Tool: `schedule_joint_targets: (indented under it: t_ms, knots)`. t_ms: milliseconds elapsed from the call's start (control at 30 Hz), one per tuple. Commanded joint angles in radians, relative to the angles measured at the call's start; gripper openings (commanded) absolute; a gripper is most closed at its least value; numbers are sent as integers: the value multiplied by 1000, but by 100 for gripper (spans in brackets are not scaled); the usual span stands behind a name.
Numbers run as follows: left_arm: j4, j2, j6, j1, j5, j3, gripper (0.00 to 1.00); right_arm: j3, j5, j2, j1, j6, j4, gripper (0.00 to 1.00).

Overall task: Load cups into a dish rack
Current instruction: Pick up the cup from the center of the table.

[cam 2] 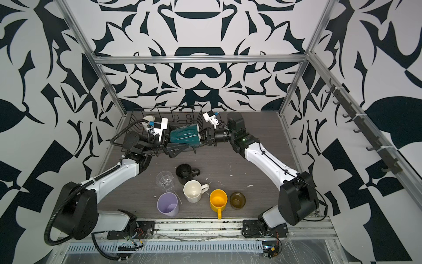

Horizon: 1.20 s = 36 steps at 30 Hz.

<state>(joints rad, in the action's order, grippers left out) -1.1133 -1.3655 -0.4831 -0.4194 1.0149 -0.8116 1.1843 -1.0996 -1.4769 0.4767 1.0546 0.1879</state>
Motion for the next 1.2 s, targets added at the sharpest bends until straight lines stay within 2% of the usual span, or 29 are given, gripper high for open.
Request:
schedule_joint_targets:
  t_ms: [0, 167, 200, 300, 567, 633, 833, 933, 1167]
  knots:
    - [-95, -2, -37, -29, 99, -35, 93, 17, 26, -2, 17, 63, 163, 0]
    - [-80, 0, -50, -29, 103, -43, 86, 14, 22, -6, 17, 72, 179, 0]
    - [-68, 2, -50, -29, 101, -46, 80, 14, 23, -4, 17, 73, 178, 0]
    - [-34, 13, -46, -30, 96, -52, 72, 15, 28, -1, 17, 73, 179, 0]
    - [37, 44, 6, -29, 85, -46, 68, 29, 36, -8, 17, 79, 179, 0]
    - [46, 47, 8, -30, 88, -47, 61, 29, 36, -9, 17, 78, 179, 0]
    - [73, 58, 16, -29, 79, -51, 32, 33, 41, -5, 17, 72, 168, 2]
    - [106, 67, 33, -30, 70, -59, 23, 42, 47, -6, 14, 61, 151, 10]
    - [163, 83, 68, -29, 43, -74, 8, 44, 51, -8, 16, 58, 144, 18]
